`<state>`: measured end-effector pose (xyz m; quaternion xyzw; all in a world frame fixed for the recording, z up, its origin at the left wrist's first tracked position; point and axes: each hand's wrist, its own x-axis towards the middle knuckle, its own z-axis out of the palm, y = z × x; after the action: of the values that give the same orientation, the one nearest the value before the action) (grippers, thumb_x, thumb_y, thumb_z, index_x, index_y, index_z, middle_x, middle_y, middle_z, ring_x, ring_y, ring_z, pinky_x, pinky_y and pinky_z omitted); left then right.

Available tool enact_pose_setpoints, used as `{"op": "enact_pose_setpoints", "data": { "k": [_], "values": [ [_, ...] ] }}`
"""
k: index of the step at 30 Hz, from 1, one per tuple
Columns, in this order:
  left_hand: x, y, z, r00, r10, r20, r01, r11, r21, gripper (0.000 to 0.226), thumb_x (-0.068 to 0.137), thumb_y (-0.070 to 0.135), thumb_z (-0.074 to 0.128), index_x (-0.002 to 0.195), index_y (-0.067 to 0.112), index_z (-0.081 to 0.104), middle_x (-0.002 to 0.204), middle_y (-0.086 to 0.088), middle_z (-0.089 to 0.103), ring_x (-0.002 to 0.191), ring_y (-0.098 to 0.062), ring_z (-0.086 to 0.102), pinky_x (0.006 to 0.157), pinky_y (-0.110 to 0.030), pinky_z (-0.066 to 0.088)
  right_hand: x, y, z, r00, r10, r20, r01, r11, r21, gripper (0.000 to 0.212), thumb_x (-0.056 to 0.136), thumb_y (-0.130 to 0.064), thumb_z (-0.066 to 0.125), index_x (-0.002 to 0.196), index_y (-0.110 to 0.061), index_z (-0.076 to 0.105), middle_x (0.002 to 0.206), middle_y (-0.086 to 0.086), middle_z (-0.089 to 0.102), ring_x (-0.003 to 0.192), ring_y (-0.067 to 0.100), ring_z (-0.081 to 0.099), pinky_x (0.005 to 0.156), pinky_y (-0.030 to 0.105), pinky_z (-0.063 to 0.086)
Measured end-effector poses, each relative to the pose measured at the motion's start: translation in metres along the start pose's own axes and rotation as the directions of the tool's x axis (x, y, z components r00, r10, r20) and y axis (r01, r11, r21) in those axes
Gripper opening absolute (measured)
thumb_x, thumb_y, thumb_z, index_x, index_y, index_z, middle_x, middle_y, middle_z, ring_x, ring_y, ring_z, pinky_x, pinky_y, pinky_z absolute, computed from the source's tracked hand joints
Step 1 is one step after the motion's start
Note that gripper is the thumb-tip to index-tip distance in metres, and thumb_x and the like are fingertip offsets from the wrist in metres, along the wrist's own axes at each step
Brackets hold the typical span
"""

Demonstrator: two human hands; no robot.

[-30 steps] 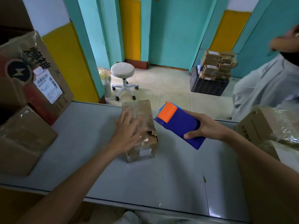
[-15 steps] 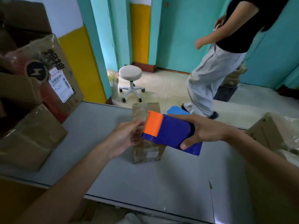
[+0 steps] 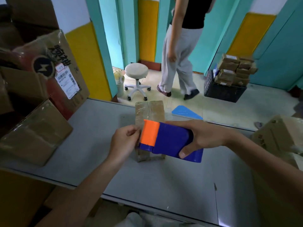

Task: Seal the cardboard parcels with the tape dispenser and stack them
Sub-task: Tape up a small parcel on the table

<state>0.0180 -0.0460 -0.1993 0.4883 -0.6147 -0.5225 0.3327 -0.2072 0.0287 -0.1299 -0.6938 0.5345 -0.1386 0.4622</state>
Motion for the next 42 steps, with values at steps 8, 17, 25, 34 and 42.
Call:
{"op": "enact_pose_setpoints", "data": {
  "k": [8, 17, 25, 34, 42],
  "values": [
    [-0.021, -0.014, -0.011, 0.989, 0.012, -0.145, -0.009, 1.000, 0.025, 0.029, 0.086, 0.010, 0.063, 0.061, 0.023, 0.064, 0.051, 0.014, 0.064, 0.054, -0.004, 0.059, 0.063, -0.024, 0.047, -0.025, 0.010, -0.010, 0.994, 0.089, 0.065, -0.086, 0.995, -0.057, 0.074, 0.068, -0.029, 0.077, 0.132, -0.039, 0.043, 0.114, -0.019, 0.061, 0.102, 0.005, 0.060, 0.083, 0.024, 0.053],
    [-0.016, -0.020, -0.021, 0.988, -0.035, -0.148, 0.038, 0.999, 0.017, 0.026, 0.085, 0.009, 0.065, 0.060, 0.019, 0.066, 0.049, 0.009, 0.064, 0.048, 0.001, 0.056, 0.055, -0.012, 0.046, -0.044, 0.027, -0.022, 0.972, 0.199, 0.123, -0.201, 0.980, 0.007, 0.072, 0.067, -0.026, 0.077, 0.130, -0.038, 0.044, 0.111, -0.018, 0.063, 0.101, 0.008, 0.062, 0.082, 0.024, 0.054],
    [-0.018, -0.026, -0.007, 0.975, -0.116, -0.191, 0.125, 0.992, 0.035, 0.027, 0.083, 0.019, 0.069, 0.056, 0.023, 0.066, 0.051, 0.009, 0.066, 0.047, 0.000, 0.057, 0.062, -0.024, 0.048, -0.029, 0.029, -0.032, 0.915, 0.353, 0.197, -0.343, 0.936, -0.087, 0.059, 0.064, -0.033, 0.078, 0.113, -0.046, 0.047, 0.099, -0.031, 0.062, 0.095, -0.009, 0.058, 0.065, 0.004, 0.046],
    [-0.021, -0.050, -0.004, 0.961, -0.162, -0.225, 0.188, 0.977, 0.099, 0.030, 0.084, 0.024, 0.067, 0.054, 0.023, 0.066, 0.049, 0.012, 0.063, 0.044, 0.001, 0.051, 0.053, -0.020, 0.041, -0.003, 0.015, -0.030, 0.879, 0.418, 0.229, -0.375, 0.903, -0.210, 0.070, 0.063, -0.038, 0.078, 0.125, -0.040, 0.047, 0.112, -0.016, 0.061, 0.101, 0.009, 0.060, 0.077, 0.017, 0.049],
    [-0.007, -0.069, -0.010, 0.941, -0.321, -0.109, 0.314, 0.704, 0.637, 0.076, 0.085, 0.062, 0.047, 0.143, 0.013, 0.035, 0.145, -0.019, 0.037, 0.135, -0.033, 0.031, 0.109, -0.042, 0.029, 0.003, 0.014, -0.027, 0.883, 0.400, 0.247, -0.344, 0.908, -0.239, 0.074, 0.060, -0.042, 0.074, 0.129, -0.037, 0.045, 0.111, -0.016, 0.061, 0.101, 0.010, 0.060, 0.080, 0.024, 0.053]
  ]
}}
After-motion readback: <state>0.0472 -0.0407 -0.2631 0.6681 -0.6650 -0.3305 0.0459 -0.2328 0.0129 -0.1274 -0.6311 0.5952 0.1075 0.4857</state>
